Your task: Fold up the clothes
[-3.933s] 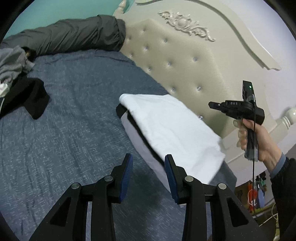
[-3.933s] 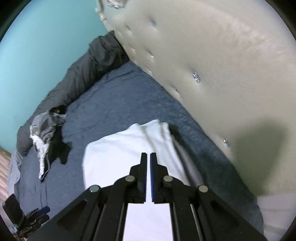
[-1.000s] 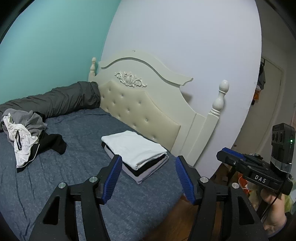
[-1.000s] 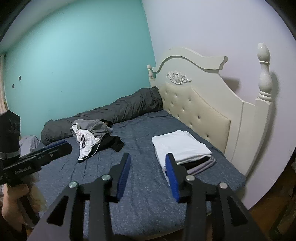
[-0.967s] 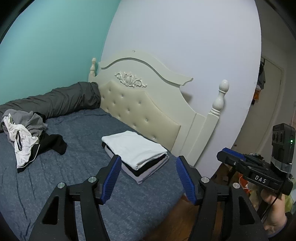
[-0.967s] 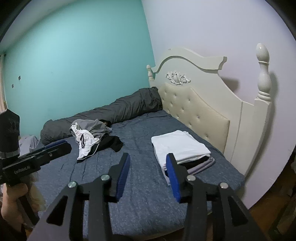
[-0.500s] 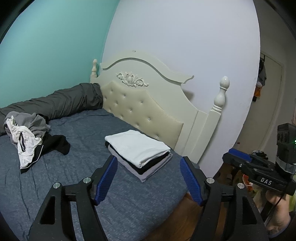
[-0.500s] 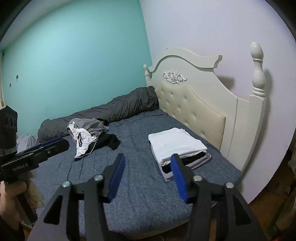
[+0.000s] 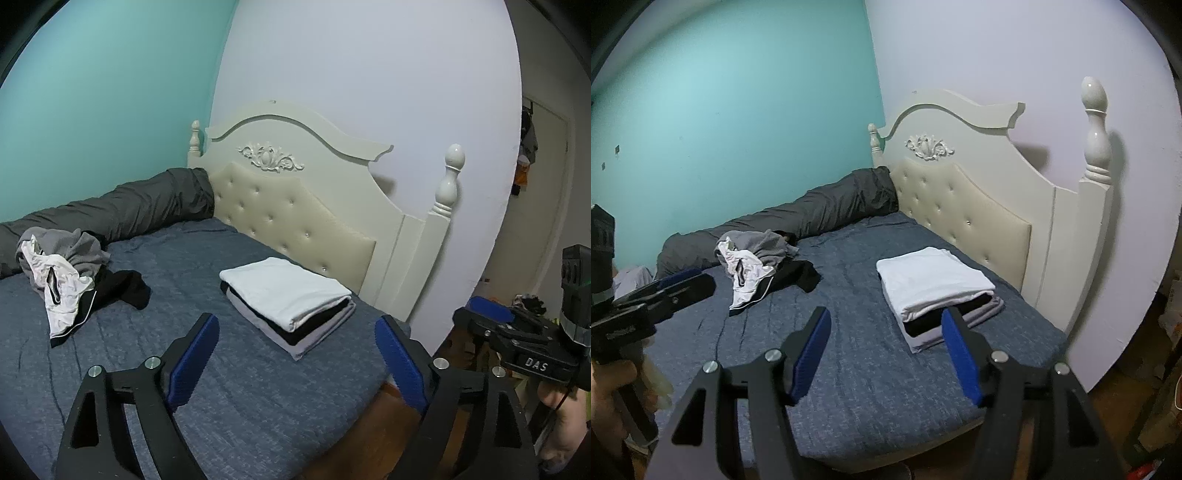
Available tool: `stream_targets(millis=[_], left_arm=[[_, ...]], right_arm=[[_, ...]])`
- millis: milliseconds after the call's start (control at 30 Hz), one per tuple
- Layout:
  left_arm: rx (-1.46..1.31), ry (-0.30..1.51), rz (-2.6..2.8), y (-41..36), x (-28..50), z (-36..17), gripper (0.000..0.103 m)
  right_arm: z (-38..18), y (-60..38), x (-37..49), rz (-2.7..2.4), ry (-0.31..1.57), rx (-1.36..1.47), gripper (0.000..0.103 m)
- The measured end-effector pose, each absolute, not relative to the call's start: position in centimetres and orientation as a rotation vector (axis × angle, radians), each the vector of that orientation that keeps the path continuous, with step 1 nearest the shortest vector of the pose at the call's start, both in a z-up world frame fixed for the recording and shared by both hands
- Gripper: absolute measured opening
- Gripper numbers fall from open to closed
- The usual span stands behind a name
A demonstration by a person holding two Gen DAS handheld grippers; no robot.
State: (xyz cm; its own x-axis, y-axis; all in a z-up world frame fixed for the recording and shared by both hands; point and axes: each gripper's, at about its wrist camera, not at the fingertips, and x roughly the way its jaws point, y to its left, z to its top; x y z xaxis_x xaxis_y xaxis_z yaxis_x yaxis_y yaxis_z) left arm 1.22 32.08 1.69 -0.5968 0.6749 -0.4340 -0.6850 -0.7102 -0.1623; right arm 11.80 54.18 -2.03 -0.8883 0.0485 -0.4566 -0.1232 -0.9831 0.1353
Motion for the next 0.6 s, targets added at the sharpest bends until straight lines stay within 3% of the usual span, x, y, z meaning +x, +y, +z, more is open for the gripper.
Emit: stream_targets(millis=[33,100,367,600], left_arm=[[-0.608,0.029,2.283,32.1,1.2,1.6,0.094],[-0.608,0.033,2.288,32.0,1.3,1.5,0.096],[-0.606,0.043,2.319,32.1,1.3,1.1,0.102],[-0.626,0.047,2.325,32.4,1.3,0.7,0.103]], right_arm=[[-2.1,54.2,11.9,2.951,0.246,-0.696,0.078],[-2.3,54.2,12.0,2.937,0.247,-0.673,0.084],[-3.0,54.3,12.0,2.930,0.263,-0.688,0.094],[-3.2,54.0,11.9,2.930,0.262,-0.691,0.096]])
